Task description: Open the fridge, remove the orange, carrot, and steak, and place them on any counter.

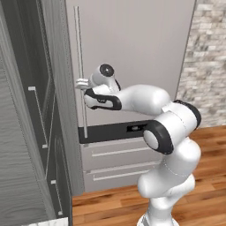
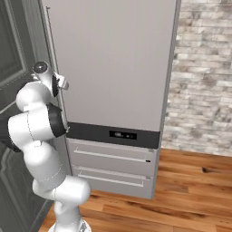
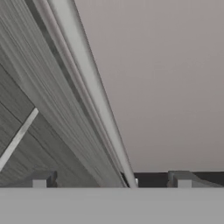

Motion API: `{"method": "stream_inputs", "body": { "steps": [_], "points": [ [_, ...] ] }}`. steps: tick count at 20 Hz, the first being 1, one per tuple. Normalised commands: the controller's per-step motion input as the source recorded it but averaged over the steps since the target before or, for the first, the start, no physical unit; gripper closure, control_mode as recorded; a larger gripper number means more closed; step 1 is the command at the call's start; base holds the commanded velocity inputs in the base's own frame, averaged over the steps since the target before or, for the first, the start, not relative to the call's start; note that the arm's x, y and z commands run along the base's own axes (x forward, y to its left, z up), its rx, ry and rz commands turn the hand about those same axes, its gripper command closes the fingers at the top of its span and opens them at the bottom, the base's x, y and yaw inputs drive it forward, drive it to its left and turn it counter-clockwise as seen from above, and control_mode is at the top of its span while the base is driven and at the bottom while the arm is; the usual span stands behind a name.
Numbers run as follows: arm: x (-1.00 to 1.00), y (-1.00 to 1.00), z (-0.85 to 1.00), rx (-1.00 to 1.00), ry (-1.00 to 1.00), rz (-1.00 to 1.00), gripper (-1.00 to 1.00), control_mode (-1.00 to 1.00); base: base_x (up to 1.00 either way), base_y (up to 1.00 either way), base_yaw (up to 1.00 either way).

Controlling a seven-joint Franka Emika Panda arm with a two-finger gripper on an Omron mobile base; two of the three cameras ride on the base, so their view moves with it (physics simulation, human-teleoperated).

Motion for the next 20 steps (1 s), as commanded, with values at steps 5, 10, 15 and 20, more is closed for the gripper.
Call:
{"method": "stream_inputs", "body": {
  "steps": [5,10,15,20],
  "points": [
    [0.34,0.03,0.0,0.02,0.0,-0.02,-1.0,-1.0,0.0,0.0,0.0],
    [0.32,0.11,-0.04,0.0,0.0,-0.02,-1.0,-1.0,0.0,0.0,0.0],
    [0.24,0.25,-0.22,0.0,-0.01,-0.03,-1.0,-1.0,0.0,0.0,0.0],
    [0.28,0.2,-0.2,0.0,0.0,-0.04,-1.0,-1.0,0.0,0.0,0.0]
  ]
}}
